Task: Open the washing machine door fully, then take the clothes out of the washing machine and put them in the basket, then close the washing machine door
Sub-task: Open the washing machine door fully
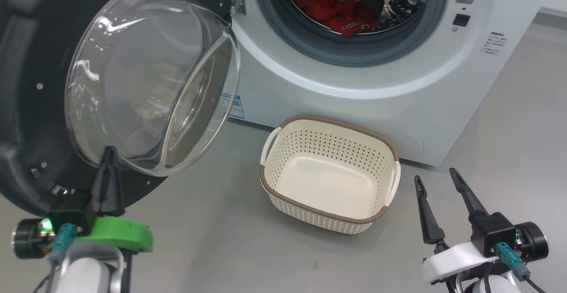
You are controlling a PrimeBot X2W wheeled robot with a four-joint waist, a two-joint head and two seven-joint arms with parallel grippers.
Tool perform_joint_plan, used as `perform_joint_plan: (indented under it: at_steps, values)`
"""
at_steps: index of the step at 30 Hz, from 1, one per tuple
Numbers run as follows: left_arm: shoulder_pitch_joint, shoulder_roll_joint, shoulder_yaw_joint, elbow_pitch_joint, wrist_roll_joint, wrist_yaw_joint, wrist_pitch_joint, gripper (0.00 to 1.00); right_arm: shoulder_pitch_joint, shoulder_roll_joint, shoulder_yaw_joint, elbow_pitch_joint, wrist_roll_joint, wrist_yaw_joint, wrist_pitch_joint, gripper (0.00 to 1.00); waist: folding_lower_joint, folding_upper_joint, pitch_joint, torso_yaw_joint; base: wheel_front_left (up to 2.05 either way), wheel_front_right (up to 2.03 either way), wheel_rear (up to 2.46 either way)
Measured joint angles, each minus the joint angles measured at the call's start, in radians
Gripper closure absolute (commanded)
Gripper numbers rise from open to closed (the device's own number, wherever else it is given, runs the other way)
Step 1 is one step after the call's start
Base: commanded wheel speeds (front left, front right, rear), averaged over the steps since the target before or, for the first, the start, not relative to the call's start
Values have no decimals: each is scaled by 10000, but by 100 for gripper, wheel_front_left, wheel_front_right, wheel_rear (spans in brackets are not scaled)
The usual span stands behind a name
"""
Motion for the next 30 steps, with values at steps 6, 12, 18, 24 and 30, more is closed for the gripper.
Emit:
perform_joint_plan:
  at_steps: [6, 12, 18, 24, 30]
  values:
    - [460, -222, -447, -642, 140, -46, 0, 100, 1, 21, -56, -2, -4, -15, 0, 0, 0, 0, -90, -323, 0, 0, 0]
    - [1039, -407, -872, -993, 153, -213, 2, 46, 1, 90, -128, -12, -4, -29, 0, 0, 0, 0, -212, -675, 0, 0, 0]
    - [1421, -487, -1026, -1172, 151, -211, 19, 0, 8, 105, -151, -10, -4, -115, 0, 0, 0, 0, -313, -1018, 0, 0, 0]
    - [1744, -510, -1133, -1269, 153, -207, 196, 0, 29, 130, -119, -15, -4, -115, 0, 0, 0, 0, -397, -1478, 0, 0, 0]
    - [1846, -533, -1097, -1323, 155, -192, 207, 0, 29, 161, -90, -35, -4, -115, 0, 0, 0, 0, -399, -1943, 0, 0, 0]
